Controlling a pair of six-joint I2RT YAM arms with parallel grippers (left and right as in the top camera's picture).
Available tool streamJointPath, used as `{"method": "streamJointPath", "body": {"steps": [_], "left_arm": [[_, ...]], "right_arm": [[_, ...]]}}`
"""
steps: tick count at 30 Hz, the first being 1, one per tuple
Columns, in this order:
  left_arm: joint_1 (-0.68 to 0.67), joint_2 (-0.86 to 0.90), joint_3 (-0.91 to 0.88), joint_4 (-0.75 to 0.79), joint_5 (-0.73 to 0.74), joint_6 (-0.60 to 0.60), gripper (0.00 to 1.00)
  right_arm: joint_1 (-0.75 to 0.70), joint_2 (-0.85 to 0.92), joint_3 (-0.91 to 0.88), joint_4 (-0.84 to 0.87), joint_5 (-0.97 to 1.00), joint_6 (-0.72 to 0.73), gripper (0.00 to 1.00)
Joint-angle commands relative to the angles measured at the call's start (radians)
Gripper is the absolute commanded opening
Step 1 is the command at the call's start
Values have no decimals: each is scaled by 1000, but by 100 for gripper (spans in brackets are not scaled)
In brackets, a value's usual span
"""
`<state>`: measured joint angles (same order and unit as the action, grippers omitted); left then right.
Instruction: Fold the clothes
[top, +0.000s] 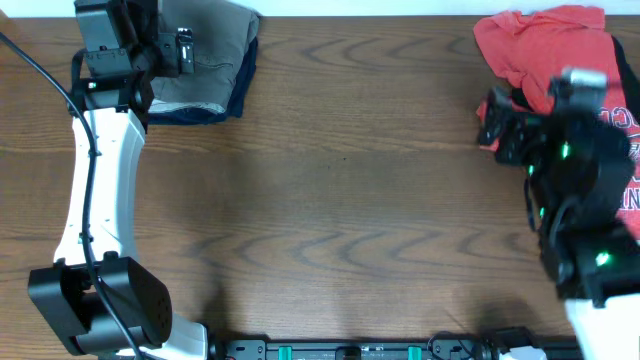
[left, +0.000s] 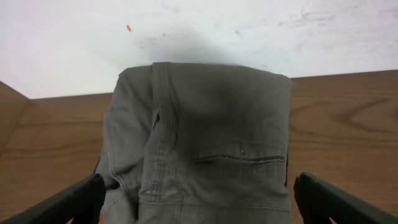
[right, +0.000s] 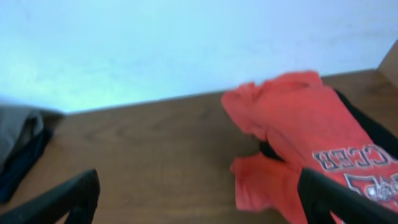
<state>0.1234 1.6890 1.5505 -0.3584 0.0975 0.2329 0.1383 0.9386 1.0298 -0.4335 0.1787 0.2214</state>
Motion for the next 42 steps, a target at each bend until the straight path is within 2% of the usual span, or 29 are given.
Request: {"method": "streamJointPath", "body": {"steps": [1, 10, 17, 23, 30, 42], "left_arm": [[4, 6, 3, 0, -5, -6, 98], [4, 6, 3, -1, -5, -6, 98], [4, 6, 3, 0, -5, -6, 98], [4, 6, 3, -1, -5, -6, 98], [4, 6, 3, -1, -5, -6, 98], [4, 6, 3, 0, -5, -6, 98]], "right_arm": [[-24, -130, -196, 99, -26, -13, 99], [-48, -497, -625, 307, -31, -12, 99], [-82, -694, -811, 346, -80, -9, 99], [-88, -796, -934, 409, -86, -6, 99], [-88, -885, -1025, 445, -101, -6, 99], [-87, -934, -1024, 385, -109, -6, 99]]}}
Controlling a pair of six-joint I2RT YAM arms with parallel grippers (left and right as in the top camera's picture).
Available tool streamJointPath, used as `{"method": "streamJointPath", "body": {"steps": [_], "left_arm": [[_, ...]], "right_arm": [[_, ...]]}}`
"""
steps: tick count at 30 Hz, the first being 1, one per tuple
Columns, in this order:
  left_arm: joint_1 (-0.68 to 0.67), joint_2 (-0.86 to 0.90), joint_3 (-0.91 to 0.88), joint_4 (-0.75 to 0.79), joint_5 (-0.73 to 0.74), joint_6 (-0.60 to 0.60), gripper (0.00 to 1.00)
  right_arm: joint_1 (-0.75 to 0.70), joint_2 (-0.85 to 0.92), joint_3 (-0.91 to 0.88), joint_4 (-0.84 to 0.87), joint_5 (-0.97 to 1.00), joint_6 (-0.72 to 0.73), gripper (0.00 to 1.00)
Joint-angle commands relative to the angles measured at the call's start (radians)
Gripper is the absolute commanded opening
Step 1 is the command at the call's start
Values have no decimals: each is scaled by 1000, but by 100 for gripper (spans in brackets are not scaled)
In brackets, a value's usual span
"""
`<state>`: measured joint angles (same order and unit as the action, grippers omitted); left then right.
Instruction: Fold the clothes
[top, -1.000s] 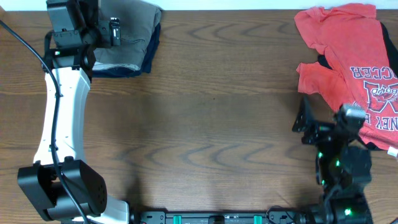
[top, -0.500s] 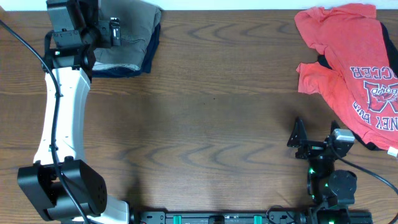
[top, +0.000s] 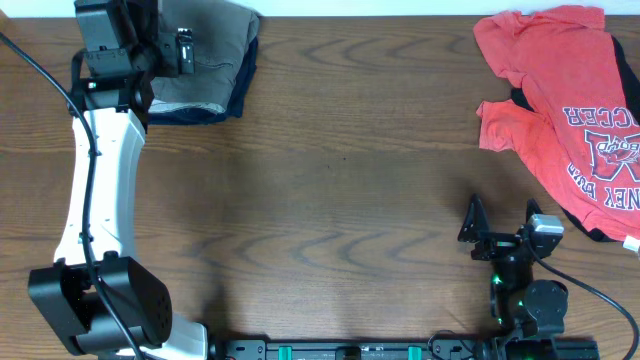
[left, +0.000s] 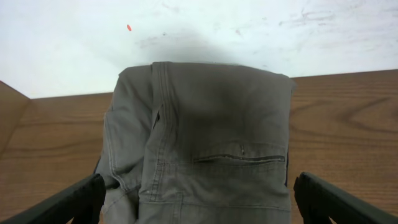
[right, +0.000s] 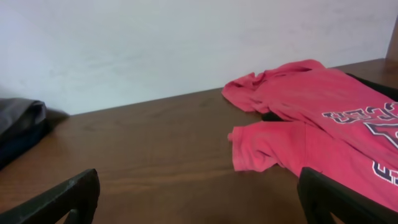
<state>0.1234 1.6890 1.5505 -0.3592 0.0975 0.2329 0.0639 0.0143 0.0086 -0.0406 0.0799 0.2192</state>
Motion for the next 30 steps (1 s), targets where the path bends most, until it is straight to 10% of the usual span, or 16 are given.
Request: {"method": "streamJointPath", "body": {"steps": [1, 30], "left_arm": [[4, 6, 3, 0, -5, -6, 98], [4, 6, 3, 0, -5, -6, 98]], "right_arm": [[-12, -10, -3, -13, -10, -3, 99], [-12, -10, -3, -27, -10, -3, 99]]}}
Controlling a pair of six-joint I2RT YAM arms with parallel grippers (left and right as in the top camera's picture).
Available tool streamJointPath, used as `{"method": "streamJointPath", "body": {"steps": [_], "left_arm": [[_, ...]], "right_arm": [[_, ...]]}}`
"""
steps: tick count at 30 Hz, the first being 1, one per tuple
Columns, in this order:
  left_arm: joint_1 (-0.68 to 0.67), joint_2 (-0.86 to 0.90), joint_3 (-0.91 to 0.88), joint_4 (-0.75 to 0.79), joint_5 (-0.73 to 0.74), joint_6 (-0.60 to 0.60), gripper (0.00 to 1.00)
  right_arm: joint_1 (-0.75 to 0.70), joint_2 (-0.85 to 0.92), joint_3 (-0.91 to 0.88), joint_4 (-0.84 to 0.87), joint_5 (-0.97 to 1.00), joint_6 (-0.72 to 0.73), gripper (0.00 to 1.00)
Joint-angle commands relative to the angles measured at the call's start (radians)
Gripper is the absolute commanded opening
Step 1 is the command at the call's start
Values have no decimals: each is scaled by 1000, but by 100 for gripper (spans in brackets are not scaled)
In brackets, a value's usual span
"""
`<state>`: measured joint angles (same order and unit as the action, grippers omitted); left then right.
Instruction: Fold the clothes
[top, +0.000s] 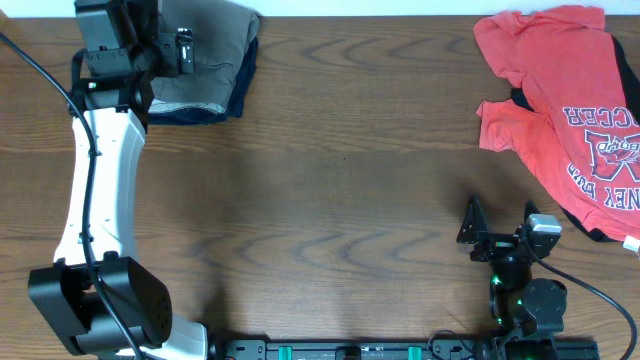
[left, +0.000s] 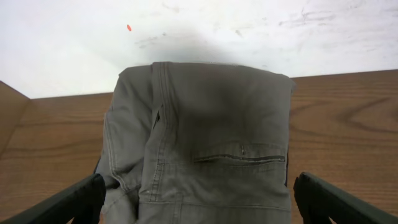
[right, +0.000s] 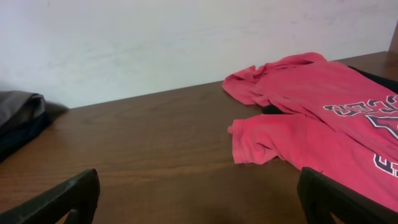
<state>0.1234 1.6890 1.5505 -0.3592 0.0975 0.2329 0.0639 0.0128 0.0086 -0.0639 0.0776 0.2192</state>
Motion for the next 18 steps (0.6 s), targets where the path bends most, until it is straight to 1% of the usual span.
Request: {"method": "streamJointPath", "body": {"steps": [1, 6, 9, 15, 18], "left_arm": [[4, 6, 3, 0, -5, -6, 98], [1, -8, 3, -1, -5, -6, 98], [-5, -52, 2, -12, -5, -5, 98], [-22, -174, -1, -126, -5, -6, 98], [-40, -253, -33, -172, 1, -8, 98]], "right_arm": [[-12, -8, -3, -3, -7, -3, 99], [-12, -8, -3, -3, -7, -3, 99], [-12, -8, -3, -3, -7, -3, 99], [-12, -8, -3, -3, -7, -3, 99], [-12, -8, -3, -3, -7, -3, 99]]}}
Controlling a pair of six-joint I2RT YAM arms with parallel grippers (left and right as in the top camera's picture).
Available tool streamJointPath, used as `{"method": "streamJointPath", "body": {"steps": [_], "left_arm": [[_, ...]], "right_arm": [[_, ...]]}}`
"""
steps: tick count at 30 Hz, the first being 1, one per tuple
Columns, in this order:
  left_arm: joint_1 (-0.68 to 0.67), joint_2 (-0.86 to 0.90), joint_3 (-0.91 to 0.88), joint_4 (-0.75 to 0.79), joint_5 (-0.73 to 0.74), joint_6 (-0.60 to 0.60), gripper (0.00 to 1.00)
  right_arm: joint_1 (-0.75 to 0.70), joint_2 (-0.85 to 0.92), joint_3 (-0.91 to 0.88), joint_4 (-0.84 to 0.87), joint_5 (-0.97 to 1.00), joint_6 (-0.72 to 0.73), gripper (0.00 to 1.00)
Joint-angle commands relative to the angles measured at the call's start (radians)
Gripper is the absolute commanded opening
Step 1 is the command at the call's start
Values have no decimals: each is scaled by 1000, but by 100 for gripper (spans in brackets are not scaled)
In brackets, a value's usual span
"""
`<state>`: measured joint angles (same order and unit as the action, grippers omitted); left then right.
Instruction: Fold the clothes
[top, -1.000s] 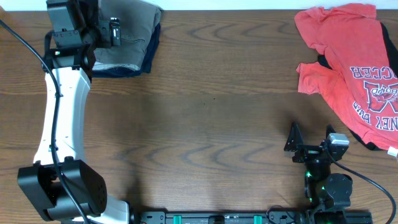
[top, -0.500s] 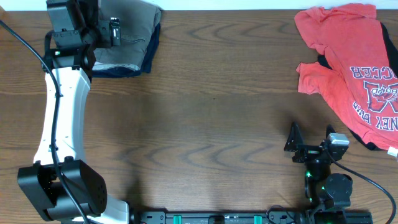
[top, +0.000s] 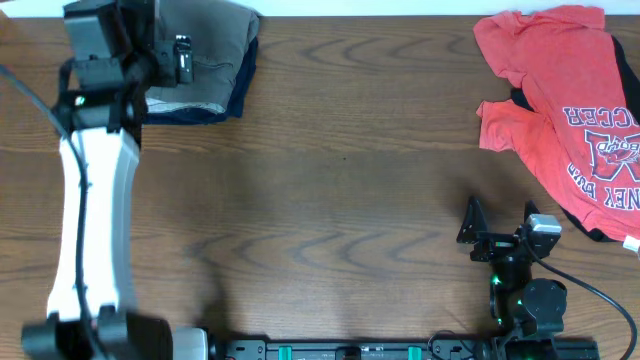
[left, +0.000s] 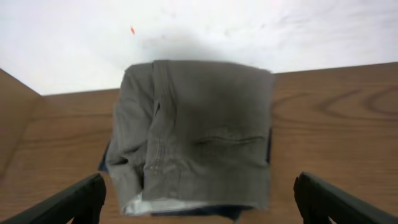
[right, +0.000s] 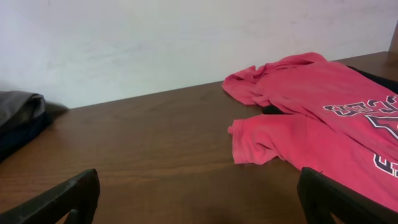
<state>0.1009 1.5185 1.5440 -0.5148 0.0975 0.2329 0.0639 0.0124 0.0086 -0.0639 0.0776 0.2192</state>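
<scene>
A red T-shirt (top: 560, 95) with printed lettering lies spread and unfolded at the table's far right, over a dark garment (top: 598, 236); it also shows in the right wrist view (right: 311, 124). Folded grey trousers (left: 196, 134) rest on a folded navy garment (top: 222, 100) at the far left corner. My left gripper (left: 199, 202) hangs open just in front of that stack, nothing between its fingers. My right gripper (right: 196, 199) sits open and low near the table's front right, well short of the shirt.
The brown wooden table (top: 340, 190) ends at a white wall behind the clothes. My left arm (top: 90, 200) stretches along the left side. A black bar with green fittings (top: 350, 350) runs along the front edge.
My left gripper has drawn back from the folded stack, so the grey trousers look smaller and the navy garment's edge shows beneath. The right gripper has not moved.
At first my right arm hovered by the red shirt at the far right while the left gripper stood open over the folded trousers. Then the right arm was parked low at the front right, shirt left spread. Now the left gripper has pulled back from the stack.
</scene>
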Motion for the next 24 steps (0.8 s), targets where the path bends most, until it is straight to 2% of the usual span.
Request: {"method": "streamJointPath", "body": {"steps": [1, 4, 7, 15, 19, 24], "left_arm": [[-24, -109, -51, -11, 10, -10, 98], [-39, -211, -199, 95, 56, -11, 98], [-41, -325, -406, 273, 102, -46, 98], [-41, -671, -962, 642, 105, -138, 98], [-41, -869, -1180, 727, 104, -138, 98], [-41, -1113, -1358, 733, 105, -138, 98]], "right_arm": [[-12, -8, -3, -3, -7, -3, 99], [-12, -8, -3, -3, -7, -3, 99], [-12, -8, -3, -3, -7, -3, 99], [-12, -8, -3, -3, -7, -3, 99], [-12, -8, -3, -3, -7, -3, 99], [-12, -8, -3, -3, -7, -3, 99]]}}
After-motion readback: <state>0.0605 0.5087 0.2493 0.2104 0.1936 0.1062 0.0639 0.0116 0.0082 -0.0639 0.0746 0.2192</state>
